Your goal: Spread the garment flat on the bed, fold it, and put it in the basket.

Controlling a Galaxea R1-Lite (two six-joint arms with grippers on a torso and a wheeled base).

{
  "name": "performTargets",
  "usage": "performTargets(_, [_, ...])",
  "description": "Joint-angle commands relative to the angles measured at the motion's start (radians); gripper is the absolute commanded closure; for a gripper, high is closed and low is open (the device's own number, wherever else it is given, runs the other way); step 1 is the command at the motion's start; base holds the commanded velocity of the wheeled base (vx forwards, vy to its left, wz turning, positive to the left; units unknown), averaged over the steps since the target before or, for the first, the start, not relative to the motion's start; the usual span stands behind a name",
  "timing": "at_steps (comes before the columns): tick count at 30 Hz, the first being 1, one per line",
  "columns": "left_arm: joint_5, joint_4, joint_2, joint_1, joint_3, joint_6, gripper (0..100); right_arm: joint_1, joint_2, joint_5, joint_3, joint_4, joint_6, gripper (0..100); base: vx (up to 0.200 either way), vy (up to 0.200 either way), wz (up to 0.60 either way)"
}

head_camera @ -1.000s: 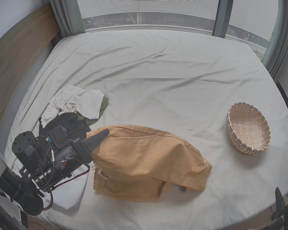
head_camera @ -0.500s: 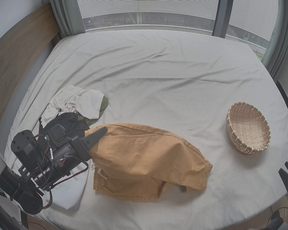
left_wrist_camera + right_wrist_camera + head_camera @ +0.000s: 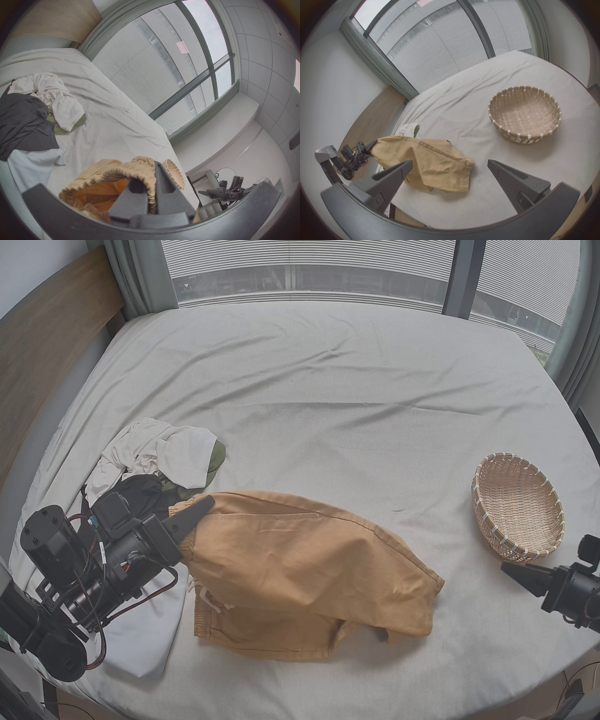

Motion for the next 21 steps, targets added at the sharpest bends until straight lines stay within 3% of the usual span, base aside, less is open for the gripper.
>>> performTargets(1, [0.001,0.0,0.001,0.012,0.0,-0.001,100,0.01,0.28,0.004,0.043,-0.126,0.014,0,0.0,0.0,0.0])
performTargets(16, [0.001,0.0,0.004,0.04,0.006,0.001,100,0.012,0.542,0.034,0.1,-0.381,0.039,0,0.0,0.0,0.0])
performTargets(21, [0.001,0.0,0.003,0.044,0.014,0.003,100,0.038,0.634,0.044,0.099,-0.488,0.106,0,0.0,0.0,0.0])
